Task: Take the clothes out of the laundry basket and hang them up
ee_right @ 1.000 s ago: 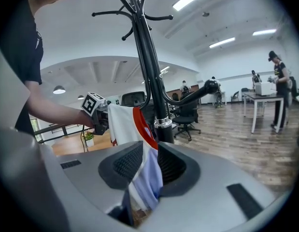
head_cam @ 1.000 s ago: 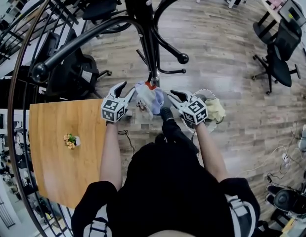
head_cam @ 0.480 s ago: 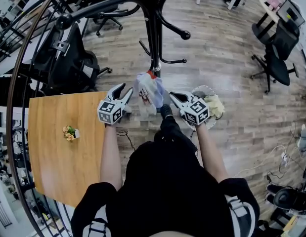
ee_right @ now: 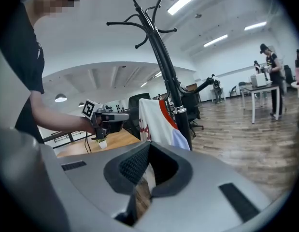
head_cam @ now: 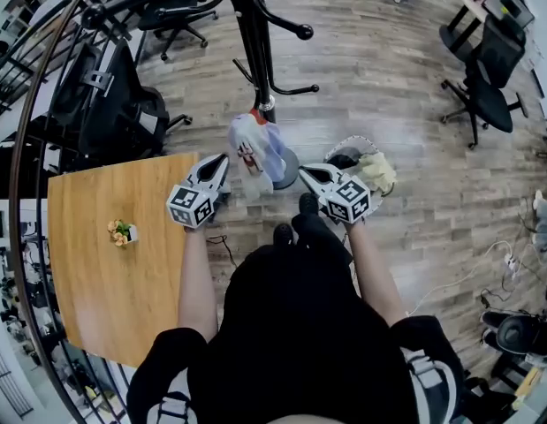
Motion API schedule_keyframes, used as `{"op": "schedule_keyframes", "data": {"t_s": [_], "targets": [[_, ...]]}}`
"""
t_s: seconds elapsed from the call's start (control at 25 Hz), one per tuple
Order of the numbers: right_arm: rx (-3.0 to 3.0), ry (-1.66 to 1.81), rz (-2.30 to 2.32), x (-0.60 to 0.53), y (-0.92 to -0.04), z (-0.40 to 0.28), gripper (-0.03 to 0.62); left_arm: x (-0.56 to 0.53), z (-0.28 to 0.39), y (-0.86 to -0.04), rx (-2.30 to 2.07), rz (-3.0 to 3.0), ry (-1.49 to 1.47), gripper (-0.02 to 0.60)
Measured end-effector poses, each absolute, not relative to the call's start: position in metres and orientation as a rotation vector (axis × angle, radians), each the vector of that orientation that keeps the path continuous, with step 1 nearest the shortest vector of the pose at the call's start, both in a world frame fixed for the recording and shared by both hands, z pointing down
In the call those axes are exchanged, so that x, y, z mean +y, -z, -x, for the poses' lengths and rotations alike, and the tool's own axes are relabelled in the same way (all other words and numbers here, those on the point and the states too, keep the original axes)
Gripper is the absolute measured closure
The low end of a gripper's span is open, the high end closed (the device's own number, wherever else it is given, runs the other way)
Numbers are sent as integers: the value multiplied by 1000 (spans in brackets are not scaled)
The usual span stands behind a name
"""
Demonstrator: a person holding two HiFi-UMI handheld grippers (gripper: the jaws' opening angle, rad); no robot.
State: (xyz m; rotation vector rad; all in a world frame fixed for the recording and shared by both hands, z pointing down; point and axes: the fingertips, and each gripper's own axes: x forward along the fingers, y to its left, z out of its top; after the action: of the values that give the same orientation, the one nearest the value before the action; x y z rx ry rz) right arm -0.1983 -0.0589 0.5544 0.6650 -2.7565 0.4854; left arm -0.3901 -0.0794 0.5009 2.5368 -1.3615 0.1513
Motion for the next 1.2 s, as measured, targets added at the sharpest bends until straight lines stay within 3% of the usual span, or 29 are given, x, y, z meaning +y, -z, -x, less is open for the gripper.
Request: {"op": "schedule_keyframes", "data": {"t_s": [0.52, 1.2], "targets": [[-2757, -531, -622, -43, -566, 159, 586, -59, 356, -507, -1404, -2491, -205, 545], [-2701, -529, -622, -13, -574, -9, 586, -22, 207, -519, -1425, -2443, -231, 545]]}}
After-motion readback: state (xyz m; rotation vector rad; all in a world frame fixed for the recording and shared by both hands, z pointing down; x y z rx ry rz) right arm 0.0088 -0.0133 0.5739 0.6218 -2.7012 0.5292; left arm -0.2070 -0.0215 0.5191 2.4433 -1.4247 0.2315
